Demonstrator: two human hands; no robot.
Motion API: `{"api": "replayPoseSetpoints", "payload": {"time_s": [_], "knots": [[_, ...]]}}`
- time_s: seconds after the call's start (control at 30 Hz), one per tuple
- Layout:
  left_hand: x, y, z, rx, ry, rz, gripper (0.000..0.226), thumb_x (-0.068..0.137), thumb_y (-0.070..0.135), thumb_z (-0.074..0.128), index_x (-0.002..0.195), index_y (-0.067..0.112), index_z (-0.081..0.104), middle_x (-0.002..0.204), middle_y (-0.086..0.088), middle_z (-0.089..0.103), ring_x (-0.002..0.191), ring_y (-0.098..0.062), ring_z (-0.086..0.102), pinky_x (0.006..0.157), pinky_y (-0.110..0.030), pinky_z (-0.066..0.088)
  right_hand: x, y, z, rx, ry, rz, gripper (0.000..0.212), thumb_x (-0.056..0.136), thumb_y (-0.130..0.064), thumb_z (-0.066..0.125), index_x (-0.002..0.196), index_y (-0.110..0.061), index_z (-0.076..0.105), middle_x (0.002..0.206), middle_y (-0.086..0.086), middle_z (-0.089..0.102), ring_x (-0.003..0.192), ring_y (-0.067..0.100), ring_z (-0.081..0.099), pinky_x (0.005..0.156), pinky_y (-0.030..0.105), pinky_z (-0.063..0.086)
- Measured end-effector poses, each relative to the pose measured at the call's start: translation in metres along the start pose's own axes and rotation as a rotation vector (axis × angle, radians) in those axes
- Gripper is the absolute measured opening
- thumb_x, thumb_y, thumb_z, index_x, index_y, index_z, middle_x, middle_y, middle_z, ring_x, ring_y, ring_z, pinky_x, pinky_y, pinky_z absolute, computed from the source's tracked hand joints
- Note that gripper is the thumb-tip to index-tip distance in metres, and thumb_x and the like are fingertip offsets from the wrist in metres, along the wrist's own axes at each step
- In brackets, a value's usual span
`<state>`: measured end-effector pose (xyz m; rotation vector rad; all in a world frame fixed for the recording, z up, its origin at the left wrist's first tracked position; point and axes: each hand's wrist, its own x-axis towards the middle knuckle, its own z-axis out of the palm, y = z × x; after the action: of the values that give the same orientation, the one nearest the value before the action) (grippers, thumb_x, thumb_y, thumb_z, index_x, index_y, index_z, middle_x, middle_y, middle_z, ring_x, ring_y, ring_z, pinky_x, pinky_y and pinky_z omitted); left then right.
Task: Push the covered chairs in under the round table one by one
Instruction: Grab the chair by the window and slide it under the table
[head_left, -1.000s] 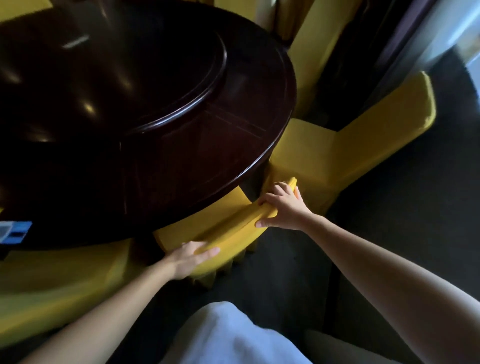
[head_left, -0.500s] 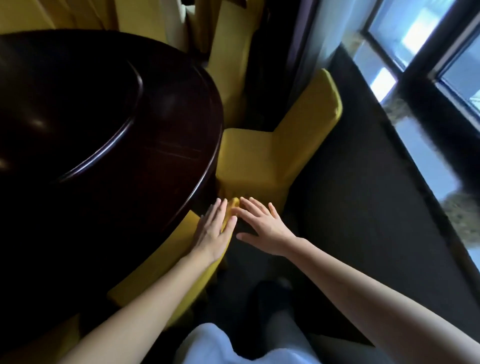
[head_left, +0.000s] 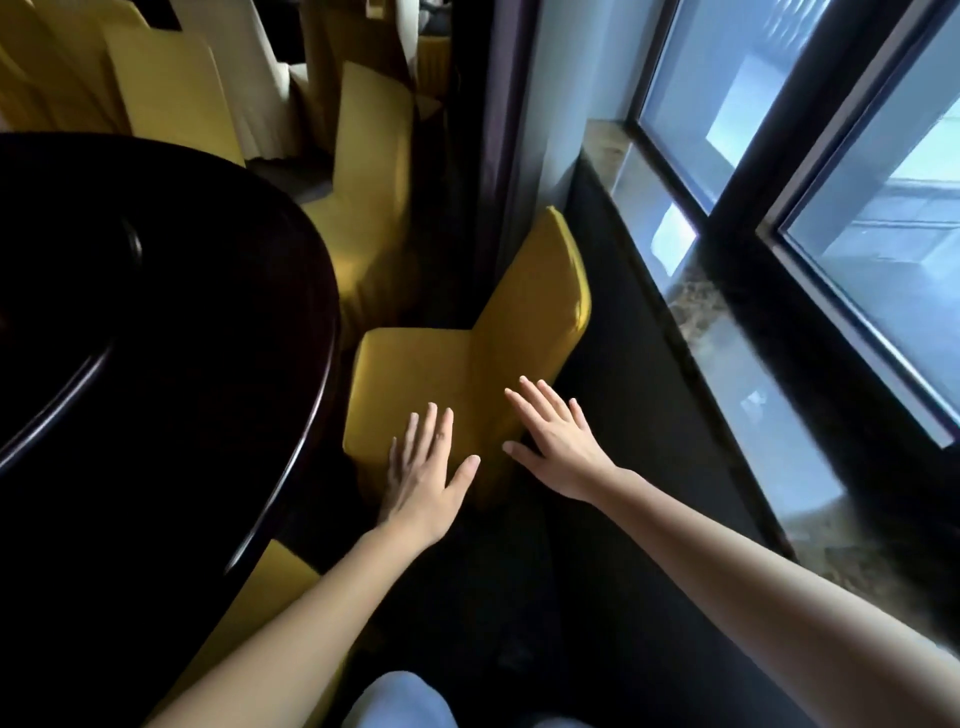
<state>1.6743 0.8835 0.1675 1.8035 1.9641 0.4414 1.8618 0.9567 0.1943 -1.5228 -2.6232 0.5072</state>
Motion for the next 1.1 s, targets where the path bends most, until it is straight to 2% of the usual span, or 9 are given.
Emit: {"api": "replayPoseSetpoints", "payload": {"time_s": [0.1,0.33,0.57,0.73,0.83,0.97,1.1], "knots": [[0.038,0.022,0.005,0.002,0.010,-0.009,0.078,0.082,0.067,0.006,0.149,0.028,-0.007,0.158,0.005,-0.014,0.143,-0.014,-0.020,0.115,-0.040,-0.013,0.029,0.034,-0.022,-0.007,0.013,-0.005,0.068,0.096,-0.050,0.040,0.152,-0.029,0.007,0.161,-0.004,-0.004,0.147,0.017,-0.010,0.118,0.051,0.001],[0.098,0.053,0.014,-0.028,-0.057,-0.056,0.068,0.093,0.058,0.019,0.149,0.028,-0.006,0.158,0.003,-0.014,0.144,-0.016,-0.019,0.116,-0.042,-0.011,0.078,0.097,-0.048,0.011,0.027,0.017,0.066,0.096,-0.047,0.040,0.152,-0.029,0.008,0.161,-0.003,-0.002,0.148,0.019,-0.007,0.118,0.050,0.004],[0.169,0.070,0.007,-0.053,-0.098,-0.072,0.065,0.095,0.054,0.021,0.149,0.028,-0.004,0.159,0.003,-0.013,0.144,-0.016,-0.018,0.115,-0.042,-0.011,0.135,0.131,-0.064,-0.036,-0.053,-0.014,0.066,0.097,-0.050,0.036,0.152,-0.032,0.003,0.161,-0.004,-0.009,0.147,0.018,-0.013,0.118,0.048,0.000],[0.243,0.087,0.003,-0.082,-0.145,-0.030,0.066,0.095,0.055,0.021,0.149,0.027,-0.001,0.159,0.003,-0.010,0.145,-0.018,-0.014,0.118,-0.044,-0.007,0.173,0.162,-0.096,-0.134,-0.056,0.001,0.065,0.098,-0.046,0.037,0.152,-0.031,0.004,0.161,-0.005,-0.007,0.147,0.017,-0.011,0.119,0.050,0.002],[0.286,0.100,0.000,-0.107,-0.170,-0.006,0.066,0.094,0.056,0.020,0.150,0.026,0.000,0.159,0.002,-0.008,0.146,-0.019,-0.012,0.118,-0.044,-0.005,0.200,0.183,-0.110,-0.165,-0.120,0.032,0.065,0.098,-0.045,0.037,0.151,-0.031,0.002,0.161,-0.003,-0.004,0.148,0.020,-0.008,0.119,0.049,0.007],[0.325,0.120,0.011,-0.182,-0.247,-0.002,0.065,0.095,0.055,0.020,0.150,0.025,0.002,0.160,0.001,-0.005,0.146,-0.020,-0.009,0.118,-0.044,-0.004,0.233,0.205,-0.111,-0.227,-0.160,0.056,0.065,0.099,-0.041,0.040,0.152,-0.031,0.004,0.161,-0.002,-0.002,0.148,0.023,-0.006,0.119,0.048,0.014],[0.347,0.138,0.029,-0.302,-0.384,-0.095,0.068,0.094,0.058,0.020,0.150,0.024,0.002,0.160,0.000,-0.004,0.146,-0.022,-0.007,0.119,-0.044,0.000,0.263,0.220,-0.113,-0.304,-0.219,0.028,0.069,0.096,-0.040,0.048,0.151,-0.032,0.007,0.161,0.000,0.001,0.148,0.025,-0.004,0.118,0.051,0.014]]}}
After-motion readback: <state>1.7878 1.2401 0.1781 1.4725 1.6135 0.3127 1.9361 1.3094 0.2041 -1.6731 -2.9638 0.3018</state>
